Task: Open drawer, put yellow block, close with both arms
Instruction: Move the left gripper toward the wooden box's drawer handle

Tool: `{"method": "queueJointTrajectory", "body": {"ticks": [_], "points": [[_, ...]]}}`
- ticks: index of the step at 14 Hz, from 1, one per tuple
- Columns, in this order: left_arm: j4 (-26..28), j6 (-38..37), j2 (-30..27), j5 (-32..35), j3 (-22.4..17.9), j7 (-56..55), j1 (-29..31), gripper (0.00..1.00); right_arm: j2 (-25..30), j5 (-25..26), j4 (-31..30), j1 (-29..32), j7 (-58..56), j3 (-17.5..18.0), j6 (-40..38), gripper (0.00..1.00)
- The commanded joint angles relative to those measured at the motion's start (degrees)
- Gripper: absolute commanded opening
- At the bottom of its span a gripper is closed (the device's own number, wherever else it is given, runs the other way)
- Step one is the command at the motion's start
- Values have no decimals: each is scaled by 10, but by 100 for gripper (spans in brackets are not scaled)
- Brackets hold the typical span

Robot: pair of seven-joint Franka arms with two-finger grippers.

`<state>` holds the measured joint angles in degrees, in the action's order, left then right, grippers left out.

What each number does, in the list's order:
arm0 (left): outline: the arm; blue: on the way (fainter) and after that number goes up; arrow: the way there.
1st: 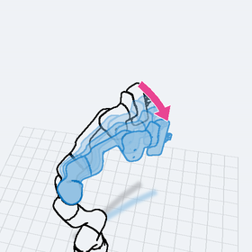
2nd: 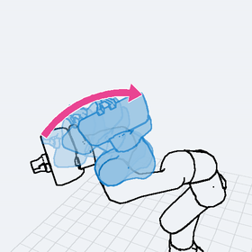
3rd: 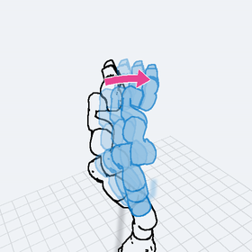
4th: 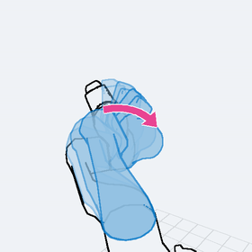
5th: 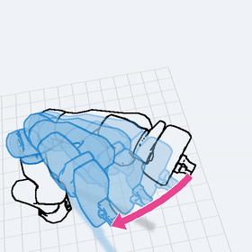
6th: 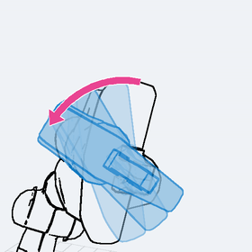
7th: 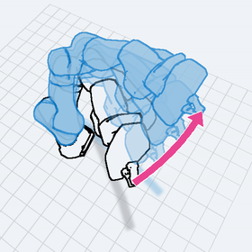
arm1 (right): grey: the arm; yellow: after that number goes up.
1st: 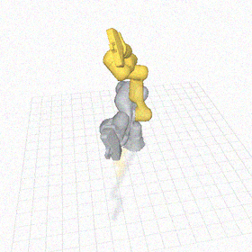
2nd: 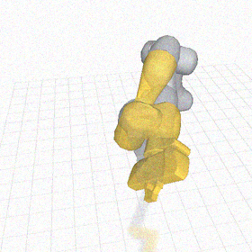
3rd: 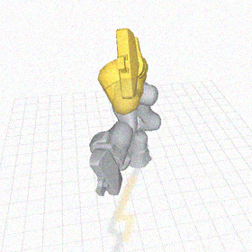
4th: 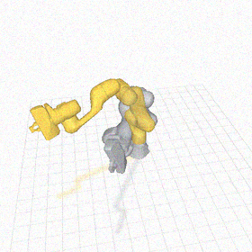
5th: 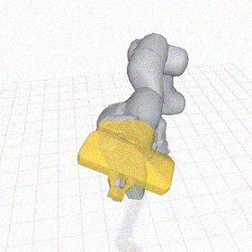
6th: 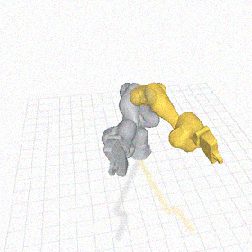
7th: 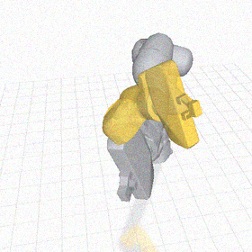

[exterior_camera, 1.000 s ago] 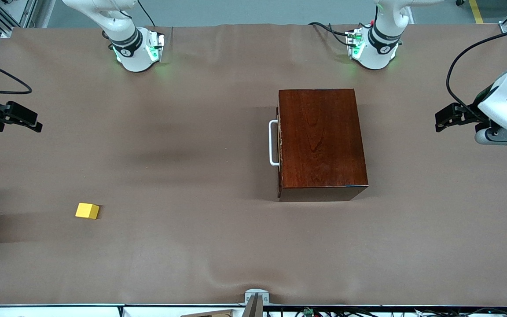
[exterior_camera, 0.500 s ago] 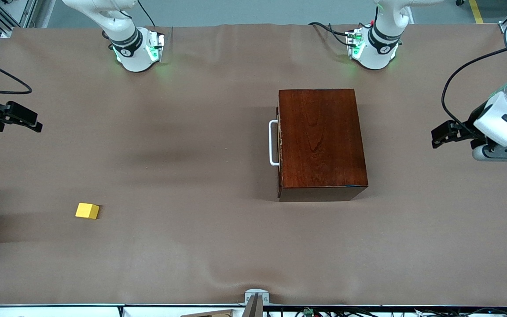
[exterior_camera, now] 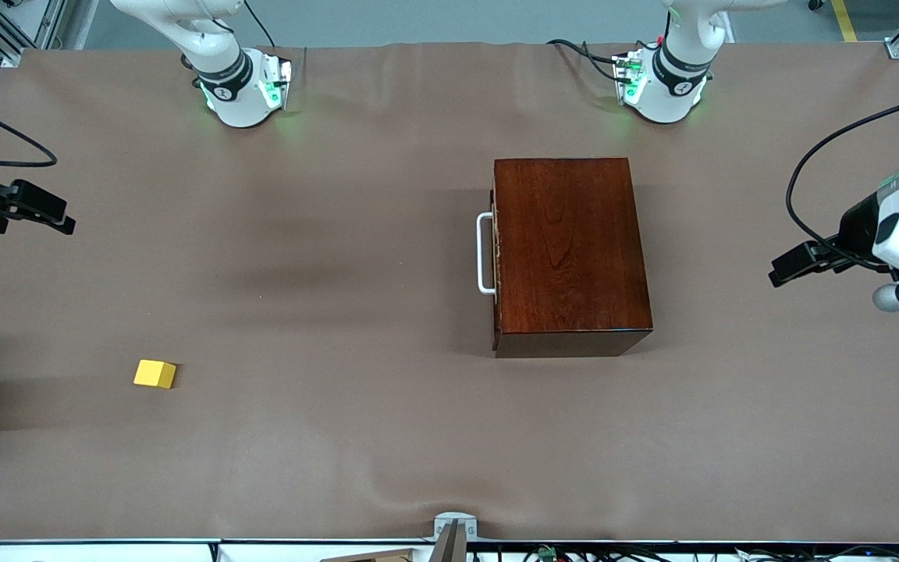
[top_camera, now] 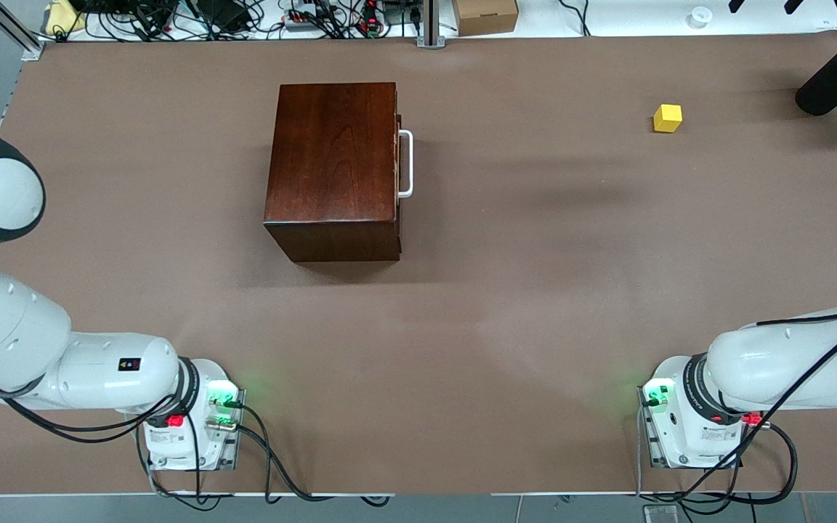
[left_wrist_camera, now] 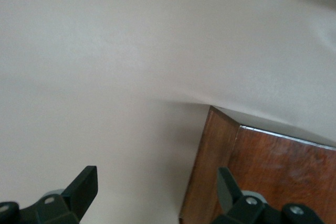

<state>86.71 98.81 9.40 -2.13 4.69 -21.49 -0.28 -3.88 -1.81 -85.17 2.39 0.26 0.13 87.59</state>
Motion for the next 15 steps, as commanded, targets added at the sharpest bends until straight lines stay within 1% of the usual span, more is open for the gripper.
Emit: {"method": "queueJointTrajectory", "body": {"ticks": [1, 4, 6, 8, 10, 11, 13, 15], "points": [[-18, -3, 13, -11, 6, -87, -9, 100, 5, 4, -4, -2, 1, 0, -1, 100], [-31, -3, 26, -13, 11, -140, -46, 100, 5, 4, -4, -2, 1, 0, -1, 100], [-32, -3, 29, -8, 11, -154, -63, 100, 5, 4, -4, -2, 1, 0, -1, 100], [-38, -2, 37, 12, 10, -153, -88, 100, 5, 4, -4, -2, 0, 0, -1, 100], [-46, -1, 43, 42, 12, -161, -124, 100, 5, 4, -4, -2, 0, 0, -1, 100], [-49, 2, 51, 43, 12, -186, -139, 100, 5, 4, -4, -2, 0, 0, -1, 100], [-75, 28, 79, 42, 12, -255, -164, 100, 5, 3, -4, -2, 0, 0, -1, 100], [-94, 37, 101, 42, 14, -304, -188, 100, 5, 3, -4, -2, 1, 0, -1, 100]]}}
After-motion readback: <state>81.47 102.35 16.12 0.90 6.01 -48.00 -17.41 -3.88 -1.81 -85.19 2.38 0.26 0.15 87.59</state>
